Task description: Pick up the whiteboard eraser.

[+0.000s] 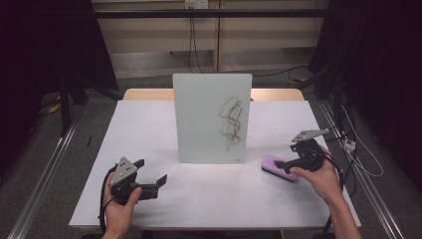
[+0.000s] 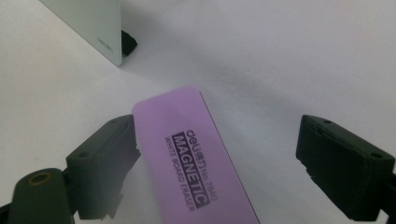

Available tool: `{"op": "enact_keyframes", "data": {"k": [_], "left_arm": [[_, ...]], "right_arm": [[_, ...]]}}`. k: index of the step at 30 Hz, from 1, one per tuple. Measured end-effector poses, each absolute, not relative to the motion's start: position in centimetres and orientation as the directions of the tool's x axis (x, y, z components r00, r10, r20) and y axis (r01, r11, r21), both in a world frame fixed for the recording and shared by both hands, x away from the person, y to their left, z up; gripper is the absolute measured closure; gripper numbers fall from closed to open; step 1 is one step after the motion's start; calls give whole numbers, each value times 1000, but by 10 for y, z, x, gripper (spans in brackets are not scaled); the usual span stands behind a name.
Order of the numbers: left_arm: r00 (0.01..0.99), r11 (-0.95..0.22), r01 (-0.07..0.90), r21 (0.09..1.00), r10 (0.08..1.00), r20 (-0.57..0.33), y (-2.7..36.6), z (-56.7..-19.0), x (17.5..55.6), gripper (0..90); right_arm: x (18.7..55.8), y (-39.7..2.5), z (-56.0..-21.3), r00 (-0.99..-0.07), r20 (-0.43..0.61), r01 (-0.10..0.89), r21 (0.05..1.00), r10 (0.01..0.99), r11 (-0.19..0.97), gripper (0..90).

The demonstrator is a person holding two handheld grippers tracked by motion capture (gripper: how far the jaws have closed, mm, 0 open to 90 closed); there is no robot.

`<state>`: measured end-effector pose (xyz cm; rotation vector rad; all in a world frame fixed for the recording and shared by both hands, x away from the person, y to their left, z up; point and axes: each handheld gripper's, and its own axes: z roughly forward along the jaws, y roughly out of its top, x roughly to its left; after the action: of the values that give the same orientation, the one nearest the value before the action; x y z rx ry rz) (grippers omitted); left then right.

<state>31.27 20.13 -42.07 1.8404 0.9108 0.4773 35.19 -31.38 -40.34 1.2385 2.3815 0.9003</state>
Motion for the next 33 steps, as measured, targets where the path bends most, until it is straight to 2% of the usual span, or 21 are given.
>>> {"op": "enact_keyframes", "data": {"k": [6,9,16,30,32,33], "left_arm": [[646,-239,378,895,760,-70,201,-421,313,51],[643,-232,381,895,762,-76,201,-421,313,51],[644,-235,385,892,761,-77,201,-421,313,51],[625,-213,386,897,776,-85,202,-421,312,51],[619,-220,383,897,782,-73,203,-421,312,51],[620,-221,383,897,781,-72,204,-420,312,50]], "right_arm": [[354,-314,-413,-628,9,619,612,778,492,162],[354,-311,-418,-645,5,618,592,764,517,211],[358,-307,-425,-689,5,599,568,725,565,245],[358,-302,-430,-712,-21,590,523,701,615,267],[358,-302,-431,-715,-31,589,512,698,625,284],[357,-301,-430,-716,-39,586,510,697,630,331]]}}
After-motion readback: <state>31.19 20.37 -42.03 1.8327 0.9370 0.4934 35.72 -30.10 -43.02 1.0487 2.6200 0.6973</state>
